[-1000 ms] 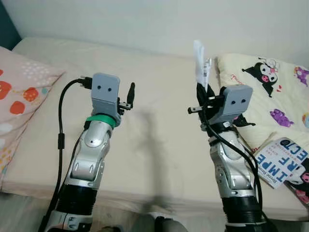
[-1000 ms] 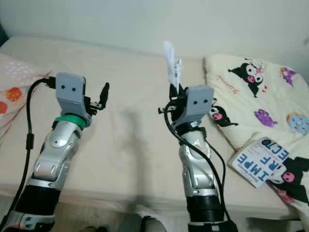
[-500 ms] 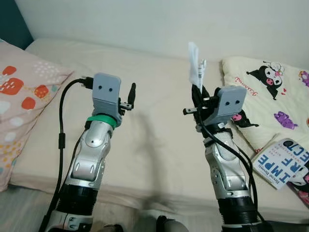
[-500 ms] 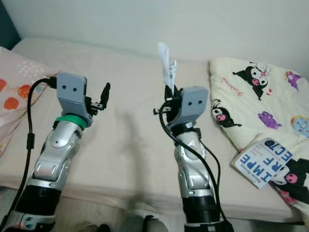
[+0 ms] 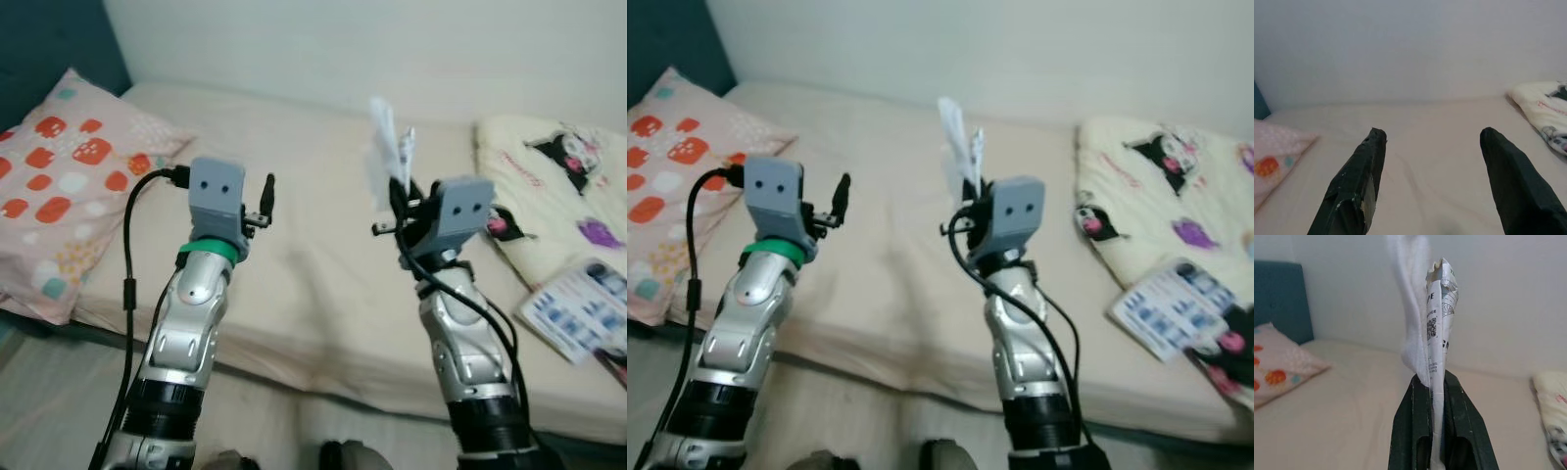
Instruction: Clean up the room
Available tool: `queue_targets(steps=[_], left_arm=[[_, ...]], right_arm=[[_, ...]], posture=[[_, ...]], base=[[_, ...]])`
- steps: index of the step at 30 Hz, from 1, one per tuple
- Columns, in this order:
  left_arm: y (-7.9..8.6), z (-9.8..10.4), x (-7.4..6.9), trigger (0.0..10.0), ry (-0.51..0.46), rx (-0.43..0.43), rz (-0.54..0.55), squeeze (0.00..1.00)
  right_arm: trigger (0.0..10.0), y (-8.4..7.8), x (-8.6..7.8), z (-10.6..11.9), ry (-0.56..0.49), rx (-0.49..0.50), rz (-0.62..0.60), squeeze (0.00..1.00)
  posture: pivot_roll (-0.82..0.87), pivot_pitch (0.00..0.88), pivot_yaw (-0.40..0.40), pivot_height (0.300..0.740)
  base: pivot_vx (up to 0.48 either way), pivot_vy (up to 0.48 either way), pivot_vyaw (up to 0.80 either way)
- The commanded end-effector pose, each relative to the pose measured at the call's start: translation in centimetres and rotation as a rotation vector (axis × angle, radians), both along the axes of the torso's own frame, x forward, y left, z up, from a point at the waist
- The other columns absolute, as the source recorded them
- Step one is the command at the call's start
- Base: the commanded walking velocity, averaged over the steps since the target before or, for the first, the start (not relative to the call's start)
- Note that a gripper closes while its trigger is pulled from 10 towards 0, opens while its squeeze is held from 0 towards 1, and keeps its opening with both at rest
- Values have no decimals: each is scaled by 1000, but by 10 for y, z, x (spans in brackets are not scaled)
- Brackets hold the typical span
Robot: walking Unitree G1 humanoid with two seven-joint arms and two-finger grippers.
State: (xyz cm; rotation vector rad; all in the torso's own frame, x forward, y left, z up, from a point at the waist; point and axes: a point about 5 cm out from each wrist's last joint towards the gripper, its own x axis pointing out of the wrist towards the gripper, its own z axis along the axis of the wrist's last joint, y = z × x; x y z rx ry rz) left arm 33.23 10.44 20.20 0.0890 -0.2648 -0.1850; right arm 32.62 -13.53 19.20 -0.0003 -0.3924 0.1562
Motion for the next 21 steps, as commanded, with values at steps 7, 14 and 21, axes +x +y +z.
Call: queue_targets(steps=[7, 14, 21], left_arm=[[5, -3, 0, 10000, 9, 8, 16, 0], [3, -5, -1, 10000, 19, 31, 6, 0], [3, -6, -1, 10000, 20, 41, 7, 0]], right_arm=[[10000, 5, 0, -2, 6, 14, 35, 0], [10000, 6, 1, -2, 9, 12, 43, 0], [10000, 6, 2, -1, 7, 10, 51, 0]], posture=[[-101, 59, 5, 723], [-100, 55, 0, 723], [-100, 49, -1, 723]], base=[[-246, 0, 521], [0, 0, 788], [0, 0, 780]])
